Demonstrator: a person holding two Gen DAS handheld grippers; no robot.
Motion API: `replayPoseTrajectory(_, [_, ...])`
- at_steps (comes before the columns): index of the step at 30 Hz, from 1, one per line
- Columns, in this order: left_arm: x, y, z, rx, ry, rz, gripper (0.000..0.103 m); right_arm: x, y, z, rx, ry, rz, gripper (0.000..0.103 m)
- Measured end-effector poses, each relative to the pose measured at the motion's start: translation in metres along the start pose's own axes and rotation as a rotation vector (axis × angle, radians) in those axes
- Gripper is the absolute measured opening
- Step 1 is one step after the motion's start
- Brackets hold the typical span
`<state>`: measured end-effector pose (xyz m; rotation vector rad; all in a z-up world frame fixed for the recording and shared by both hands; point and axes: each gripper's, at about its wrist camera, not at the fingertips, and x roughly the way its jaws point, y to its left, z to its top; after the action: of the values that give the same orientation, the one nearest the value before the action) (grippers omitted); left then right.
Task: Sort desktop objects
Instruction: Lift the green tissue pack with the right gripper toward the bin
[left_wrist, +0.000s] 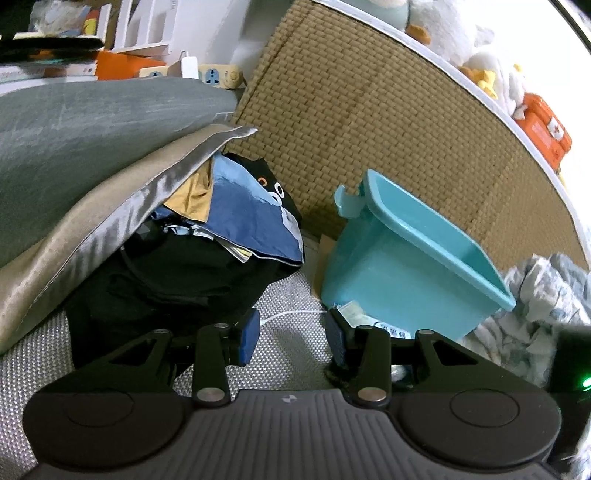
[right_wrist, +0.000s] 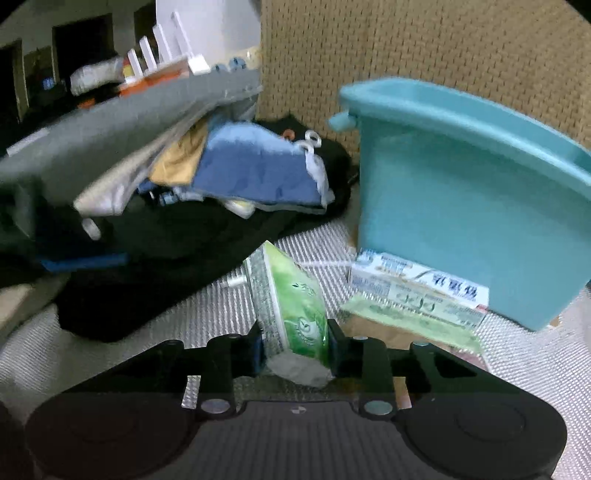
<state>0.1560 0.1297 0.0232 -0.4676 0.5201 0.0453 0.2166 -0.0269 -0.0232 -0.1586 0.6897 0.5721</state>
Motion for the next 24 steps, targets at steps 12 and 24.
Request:
replayPoseTrajectory(12, [0.006,-0.022,-0.009,0.128,0.029,-0.006,0.044,-0.064,-0.03,0.018,0.036,-0.097,-0.012,0.035])
replayPoseTrajectory(24, [0.011,-0.043,-0.021,0.251,0.058,-0.014,0.044,-0.1,-0.07,0.074,0.005,-0.225,-0.103,0.035])
